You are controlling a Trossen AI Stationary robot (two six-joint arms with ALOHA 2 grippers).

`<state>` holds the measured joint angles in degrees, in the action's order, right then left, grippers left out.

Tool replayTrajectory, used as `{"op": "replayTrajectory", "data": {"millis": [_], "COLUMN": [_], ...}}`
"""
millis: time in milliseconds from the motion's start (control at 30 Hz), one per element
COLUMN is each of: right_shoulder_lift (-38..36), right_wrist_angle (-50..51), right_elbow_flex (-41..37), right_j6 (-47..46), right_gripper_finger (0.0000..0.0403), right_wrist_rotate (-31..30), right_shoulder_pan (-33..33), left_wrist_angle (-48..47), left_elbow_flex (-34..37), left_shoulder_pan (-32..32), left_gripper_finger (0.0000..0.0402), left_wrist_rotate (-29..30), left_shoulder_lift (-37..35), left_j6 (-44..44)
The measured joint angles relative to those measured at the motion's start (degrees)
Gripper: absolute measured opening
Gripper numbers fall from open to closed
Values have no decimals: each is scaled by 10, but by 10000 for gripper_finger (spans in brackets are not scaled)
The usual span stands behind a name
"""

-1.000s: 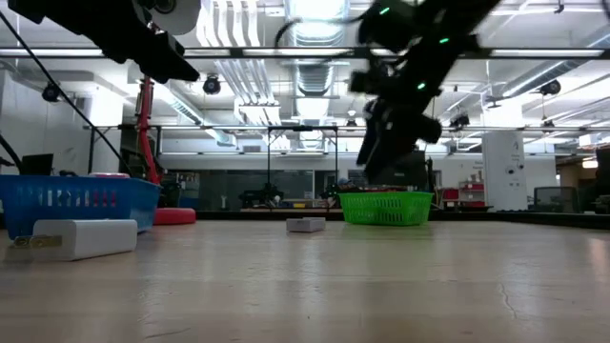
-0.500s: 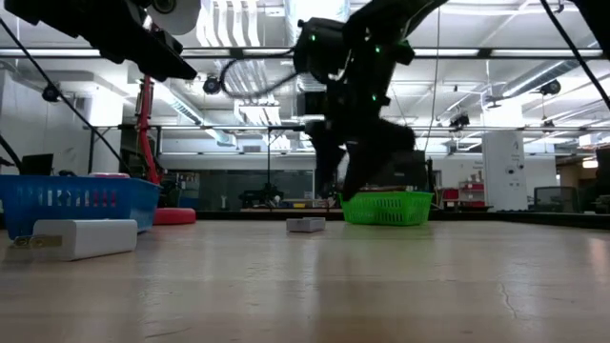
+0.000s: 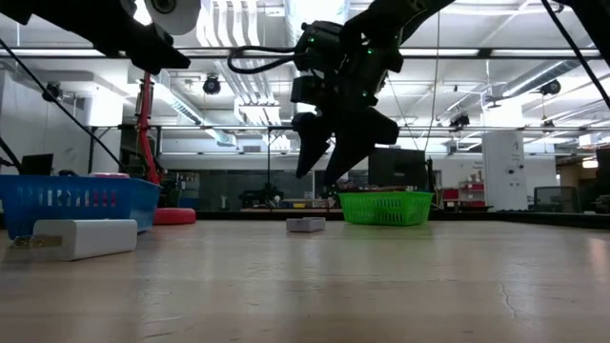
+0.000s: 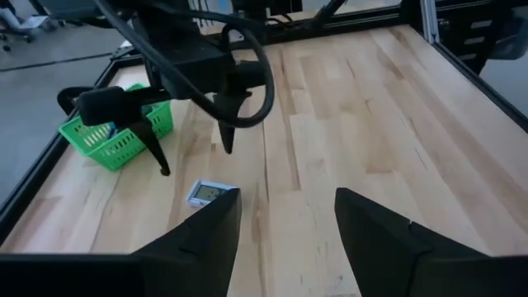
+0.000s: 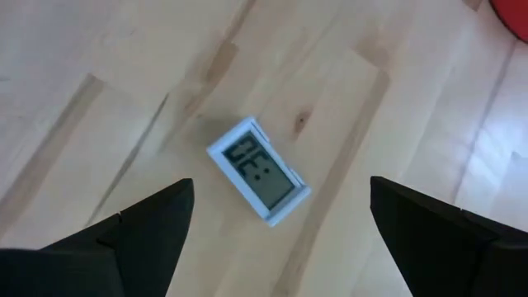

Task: Pick & Place Office items
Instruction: Put the white digital clock into the green basket

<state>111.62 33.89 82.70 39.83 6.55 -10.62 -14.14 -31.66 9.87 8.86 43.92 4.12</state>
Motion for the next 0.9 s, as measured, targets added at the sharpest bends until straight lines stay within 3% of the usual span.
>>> {"op": "replayTrajectory", "data": {"millis": [167, 433, 900], "right_shoulder_lift": [10, 84, 139], "right_wrist_angle": [-17, 45, 54], "right_elbow_flex": [1, 50, 80], "right_j6": [10, 34, 75], "right_gripper_finger": [357, 355, 345], "right_wrist_rotate": [26, 25, 34], "right_shoulder_pan": [0, 0, -3], "left_wrist_angle": [0, -1, 0], "left_elbow_flex": [0, 1, 1], "left_shoulder_pan": [0, 0, 0], "left_gripper_finger": [200, 200, 200], "left_wrist_rotate": [0, 1, 1], "left_shoulder_lift": [-2, -2, -2], "left_j6": [0, 0, 0]}}
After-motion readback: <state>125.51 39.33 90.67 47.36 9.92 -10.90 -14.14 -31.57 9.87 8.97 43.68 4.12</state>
